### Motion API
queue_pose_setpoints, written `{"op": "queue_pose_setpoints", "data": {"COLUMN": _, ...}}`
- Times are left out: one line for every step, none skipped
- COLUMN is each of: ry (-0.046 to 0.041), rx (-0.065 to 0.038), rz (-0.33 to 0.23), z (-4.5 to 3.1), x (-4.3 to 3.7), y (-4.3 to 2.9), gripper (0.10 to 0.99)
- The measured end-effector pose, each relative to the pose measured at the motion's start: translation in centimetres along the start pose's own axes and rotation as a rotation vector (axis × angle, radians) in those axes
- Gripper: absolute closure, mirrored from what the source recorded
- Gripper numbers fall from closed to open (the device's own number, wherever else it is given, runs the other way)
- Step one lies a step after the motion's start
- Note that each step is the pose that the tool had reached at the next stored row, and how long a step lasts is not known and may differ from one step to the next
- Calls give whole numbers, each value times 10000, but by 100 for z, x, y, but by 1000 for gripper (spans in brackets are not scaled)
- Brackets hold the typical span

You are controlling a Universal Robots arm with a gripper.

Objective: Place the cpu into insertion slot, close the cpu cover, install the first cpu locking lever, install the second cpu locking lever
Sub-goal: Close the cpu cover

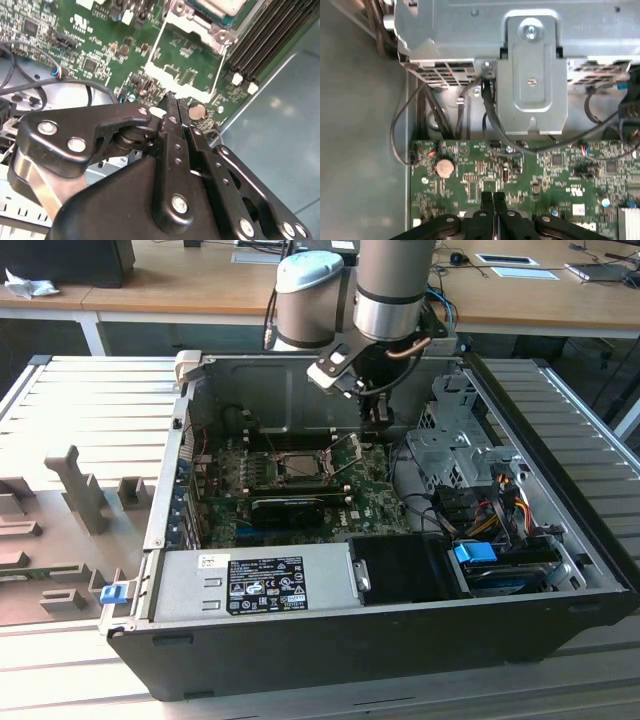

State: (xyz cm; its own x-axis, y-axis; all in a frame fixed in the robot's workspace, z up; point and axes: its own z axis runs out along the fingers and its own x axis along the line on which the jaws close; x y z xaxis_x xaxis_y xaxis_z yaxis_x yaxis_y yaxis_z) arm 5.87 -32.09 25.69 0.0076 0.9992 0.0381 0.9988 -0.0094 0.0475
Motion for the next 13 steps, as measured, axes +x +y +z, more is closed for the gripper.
{"op": "queue_pose_setpoints", "data": {"ry": 0, "rx": 8, "rz": -5, "z": 2, "x": 0, "y": 11, "gripper": 933}}
{"op": "queue_pose_setpoints", "data": {"ry": -2, "rx": 22, "rz": -10, "z": 5, "x": -1, "y": 32, "gripper": 933}}
{"op": "queue_pose_setpoints", "data": {"ry": 0, "rx": 34, "rz": -17, "z": 11, "x": 0, "y": 56, "gripper": 933}}
{"op": "queue_pose_setpoints", "data": {"ry": 0, "rx": 38, "rz": -20, "z": 18, "x": 0, "y": 65, "gripper": 933}}
{"op": "queue_pose_setpoints", "data": {"ry": 0, "rx": 40, "rz": -26, "z": 35, "x": -1, "y": 69, "gripper": 933}}
{"op": "queue_pose_setpoints", "data": {"ry": -1, "rx": 41, "rz": -37, "z": 75, "x": -3, "y": 71, "gripper": 933}}
{"op": "queue_pose_setpoints", "data": {"ry": 3, "rx": 46, "rz": -48, "z": 98, "x": -4, "y": 70, "gripper": 933}}
{"op": "queue_pose_setpoints", "data": {"ry": 28, "rx": 141, "rz": -60, "z": 101, "x": -4, "y": 70, "gripper": 933}}
{"op": "queue_pose_setpoints", "data": {"ry": 39, "rx": 340, "rz": -55, "z": 102, "x": -4, "y": 70, "gripper": 933}}
{"op": "queue_pose_setpoints", "data": {"ry": 45, "rx": 549, "rz": -49, "z": 102, "x": -3, "y": 69, "gripper": 933}}
{"op": "queue_pose_setpoints", "data": {"ry": 43, "rx": 556, "rz": -47, "z": 101, "x": -4, "y": 57, "gripper": 933}}
{"op": "queue_pose_setpoints", "data": {"ry": 44, "rx": 556, "rz": -48, "z": 100, "x": -4, "y": 44, "gripper": 933}}
{"op": "queue_pose_setpoints", "data": {"ry": 45, "rx": 556, "rz": -48, "z": 100, "x": -4, "y": 28, "gripper": 933}}
